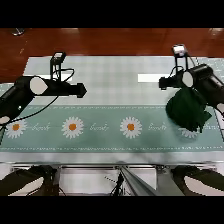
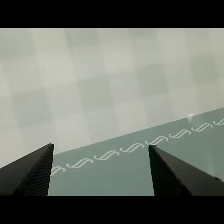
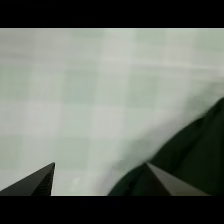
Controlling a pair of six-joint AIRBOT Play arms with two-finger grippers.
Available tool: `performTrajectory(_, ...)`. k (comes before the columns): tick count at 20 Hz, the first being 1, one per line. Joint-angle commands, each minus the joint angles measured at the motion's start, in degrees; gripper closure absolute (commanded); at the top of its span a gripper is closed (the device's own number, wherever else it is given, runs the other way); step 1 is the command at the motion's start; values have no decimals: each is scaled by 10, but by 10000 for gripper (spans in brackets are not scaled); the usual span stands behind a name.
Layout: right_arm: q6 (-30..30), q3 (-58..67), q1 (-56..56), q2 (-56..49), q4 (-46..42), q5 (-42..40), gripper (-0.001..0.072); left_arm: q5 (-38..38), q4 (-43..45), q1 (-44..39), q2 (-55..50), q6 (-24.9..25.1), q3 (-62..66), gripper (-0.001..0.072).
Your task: Fold the shirts.
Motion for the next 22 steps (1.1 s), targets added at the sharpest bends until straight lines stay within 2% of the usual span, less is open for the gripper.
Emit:
performTrajectory(1, 37, 10, -88, 0, -42, 29, 76, 10, 11, 2, 0, 0, 2, 6)
performTrajectory(4, 28, 3, -194, -2, -25, 119, 80, 8, 10, 2, 0, 0, 2, 6)
performTrajectory(6, -25, -21, -254, -2, 12, 152, 81, 9, 10, 2, -2, 0, 2, 6)
performTrajectory(8, -59, -59, -294, -2, 70, 151, 81, 8, 10, 2, -2, -1, 2, 6)
performTrajectory(10, -85, -105, -311, -2, 139, 117, 82, 8, 10, -1, -2, -3, 2, 6)
performTrajectory(13, -93, -138, -308, -15, 204, 74, 92, 8, 10, -1, -2, -3, 2, 6)
performTrajectory(14, -107, -138, -308, -27, 237, 75, 131, 7, 10, -1, -2, -3, 2, 6)
performTrajectory(15, -126, -138, -308, -34, 268, 77, 269, 2, 10, -1, -2, -2, 2, 6)
performTrajectory(16, -159, -135, -308, -34, 311, 79, 524, -12, 11, 0, 0, 1, 3, 6)
performTrajectory(17, -197, -118, -308, -30, 345, 91, 676, -41, 13, 7, 1, 15, 12, 6)
performTrajectory(18, -221, -86, -308, -22, 372, 109, 679, -89, 16, 20, 4, 23, 30, 6)
performTrajectory(20, -230, 5, -308, 16, 401, 125, 680, -171, 17, 58, 19, 25, 67, 6)
performTrajectory(22, -233, 106, -308, 66, 442, 114, 680, -202, 7, 90, 59, 25, 73, 6)
